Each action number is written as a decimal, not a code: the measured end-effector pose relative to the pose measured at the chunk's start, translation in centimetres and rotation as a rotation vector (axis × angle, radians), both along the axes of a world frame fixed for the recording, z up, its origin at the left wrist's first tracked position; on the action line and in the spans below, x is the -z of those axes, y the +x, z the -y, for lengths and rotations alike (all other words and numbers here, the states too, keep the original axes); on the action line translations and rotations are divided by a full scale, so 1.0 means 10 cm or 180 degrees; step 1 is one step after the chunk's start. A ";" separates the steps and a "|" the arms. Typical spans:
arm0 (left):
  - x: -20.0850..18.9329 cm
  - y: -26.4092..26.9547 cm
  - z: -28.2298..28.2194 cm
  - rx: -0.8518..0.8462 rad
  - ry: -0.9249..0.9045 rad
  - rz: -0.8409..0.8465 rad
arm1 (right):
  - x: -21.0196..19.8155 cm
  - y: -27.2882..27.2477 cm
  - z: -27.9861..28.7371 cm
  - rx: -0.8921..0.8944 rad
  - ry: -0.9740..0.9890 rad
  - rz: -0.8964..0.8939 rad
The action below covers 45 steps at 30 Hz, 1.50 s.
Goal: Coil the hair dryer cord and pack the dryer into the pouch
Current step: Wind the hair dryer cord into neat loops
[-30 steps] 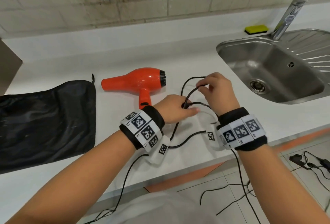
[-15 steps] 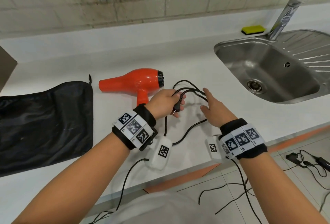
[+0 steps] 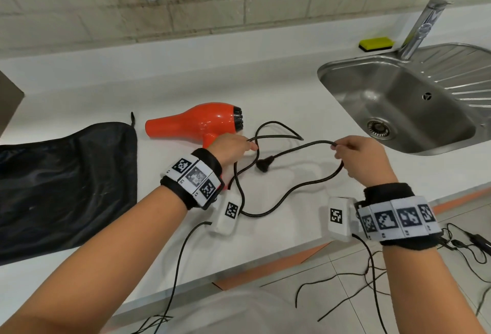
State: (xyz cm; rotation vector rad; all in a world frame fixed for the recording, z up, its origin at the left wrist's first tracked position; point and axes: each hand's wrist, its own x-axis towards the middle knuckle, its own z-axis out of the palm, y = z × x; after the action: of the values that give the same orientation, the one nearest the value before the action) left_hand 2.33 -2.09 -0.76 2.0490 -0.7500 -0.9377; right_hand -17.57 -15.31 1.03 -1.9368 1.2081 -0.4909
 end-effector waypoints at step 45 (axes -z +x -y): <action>-0.67 -0.02 -0.34 0.0316 -0.0861 0.0125 | 0.17 1.07 0.41 -0.1476 -0.0134 -0.1680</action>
State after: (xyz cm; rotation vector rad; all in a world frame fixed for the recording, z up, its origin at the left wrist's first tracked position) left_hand 2.12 1.34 5.91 1.8115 -0.9526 -0.8037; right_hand -6.85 -19.45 -0.63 -2.3734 0.9979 0.2557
